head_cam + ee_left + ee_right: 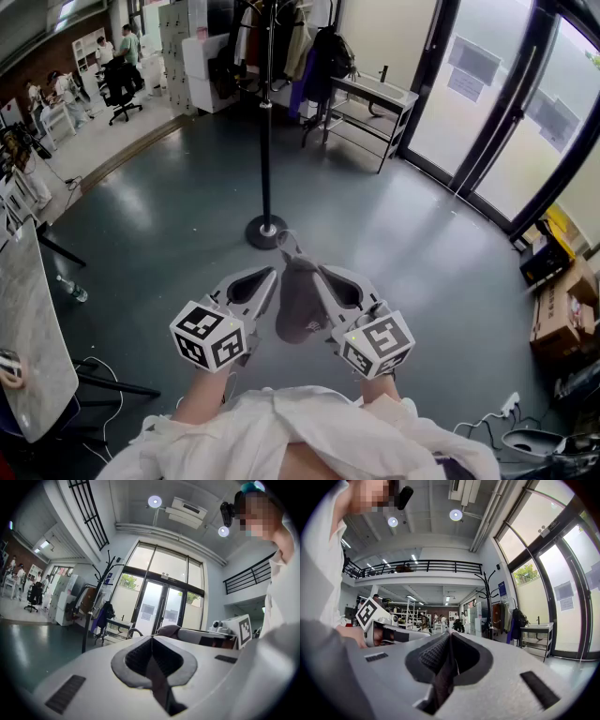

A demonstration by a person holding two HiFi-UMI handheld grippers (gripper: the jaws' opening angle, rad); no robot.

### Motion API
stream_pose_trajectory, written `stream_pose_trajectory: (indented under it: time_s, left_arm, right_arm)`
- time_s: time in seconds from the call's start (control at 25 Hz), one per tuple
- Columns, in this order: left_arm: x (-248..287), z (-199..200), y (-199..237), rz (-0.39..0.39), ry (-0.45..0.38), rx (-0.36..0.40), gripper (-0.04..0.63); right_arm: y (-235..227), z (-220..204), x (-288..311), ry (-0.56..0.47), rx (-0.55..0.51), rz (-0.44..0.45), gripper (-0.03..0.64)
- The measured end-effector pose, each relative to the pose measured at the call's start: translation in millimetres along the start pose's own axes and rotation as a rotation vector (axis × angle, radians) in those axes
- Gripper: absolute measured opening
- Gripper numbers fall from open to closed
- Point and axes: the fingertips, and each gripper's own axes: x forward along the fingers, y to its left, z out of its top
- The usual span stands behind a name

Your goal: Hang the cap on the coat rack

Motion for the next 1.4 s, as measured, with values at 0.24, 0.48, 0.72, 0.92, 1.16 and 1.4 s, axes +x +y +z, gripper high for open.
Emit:
stream_pose_trajectory:
  time_s: [0.24,0.48,0.72,0.92,1.16,1.4]
  left_arm:
    - [8.5,-3.8,-2.2,0.006,-0.016,-0.008,0.017]
    - [9.3,-14.6,-2.3,-0.001,-0.007,-0.032,0.017]
    - [16.5,-8.8,-8.1,-0.002,-0.017,-0.021,0.017]
    - [18.2,-7.3,-4.8,0.010,-0.029,-0.009,0.017]
    - [29.3,-12.7,-9.4,0.021,-0.024,-0.007,0.017]
    - [44.5,-23.7,-21.1,0.018,0.000,-0.010,0.017]
  right_arm:
    - [-15.2,0.8,-5.4,-0.004,-0.026,-0.022,0.017]
    - [-12.9,-8.5,-3.2,0.016,-0.034,-0.015,0.017]
    - [-13.7,-9.3,-7.5,0.003,0.007,-0.001,0.017]
    - [-18.2,-9.2,-5.8,-0.018,0.044,0.005,0.017]
    - [-29.4,-8.6,-8.4,-0.034,0.031,0.025,0.017]
    - [-43.7,-18.5,-15.9,-0.006,0.047,0.024,0.017]
